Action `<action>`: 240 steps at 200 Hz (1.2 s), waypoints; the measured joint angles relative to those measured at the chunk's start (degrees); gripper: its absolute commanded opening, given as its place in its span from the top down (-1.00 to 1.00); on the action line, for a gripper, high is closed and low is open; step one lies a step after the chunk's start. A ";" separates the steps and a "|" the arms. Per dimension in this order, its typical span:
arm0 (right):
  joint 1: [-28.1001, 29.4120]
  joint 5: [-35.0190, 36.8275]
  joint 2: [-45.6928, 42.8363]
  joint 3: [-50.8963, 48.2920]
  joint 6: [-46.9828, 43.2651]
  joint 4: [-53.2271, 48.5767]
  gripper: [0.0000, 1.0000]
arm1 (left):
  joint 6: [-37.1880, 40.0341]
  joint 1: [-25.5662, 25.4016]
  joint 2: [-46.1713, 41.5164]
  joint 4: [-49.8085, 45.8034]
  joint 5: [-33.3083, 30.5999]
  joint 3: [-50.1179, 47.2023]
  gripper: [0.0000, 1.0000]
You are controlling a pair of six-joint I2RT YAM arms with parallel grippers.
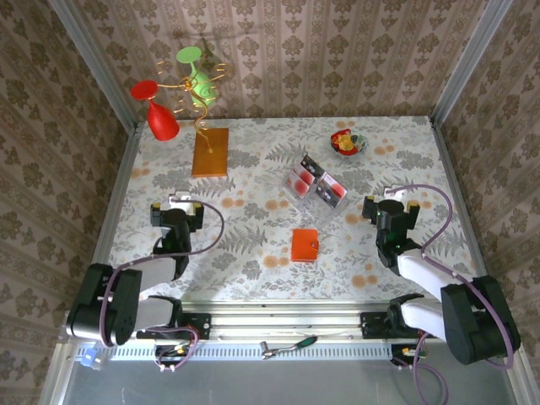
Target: Put the credit cards into the card holder
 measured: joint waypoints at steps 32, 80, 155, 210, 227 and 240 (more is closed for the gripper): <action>-3.74 -5.01 5.38 -0.31 -0.26 9.09 -1.00 | 0.15 4.28 5.62 5.42 4.94 1.53 -1.00; -7.37 -13.90 17.90 -0.33 -0.74 22.01 -1.00 | -0.22 7.15 16.55 14.21 10.73 3.08 -1.00; -8.94 -27.04 21.18 5.95 -3.28 19.39 -1.00 | -3.39 11.10 17.00 9.64 13.62 9.01 -1.00; -8.94 -28.09 21.18 5.95 -3.30 19.08 -1.00 | -3.78 8.92 17.03 10.38 11.56 8.50 -1.00; -8.94 -28.15 21.18 5.95 -3.28 19.08 -1.00 | -3.72 8.44 17.03 10.29 11.41 8.46 -1.00; -8.94 -28.15 21.18 5.95 -3.28 19.08 -1.00 | -3.72 8.44 17.03 10.29 11.21 8.46 -1.00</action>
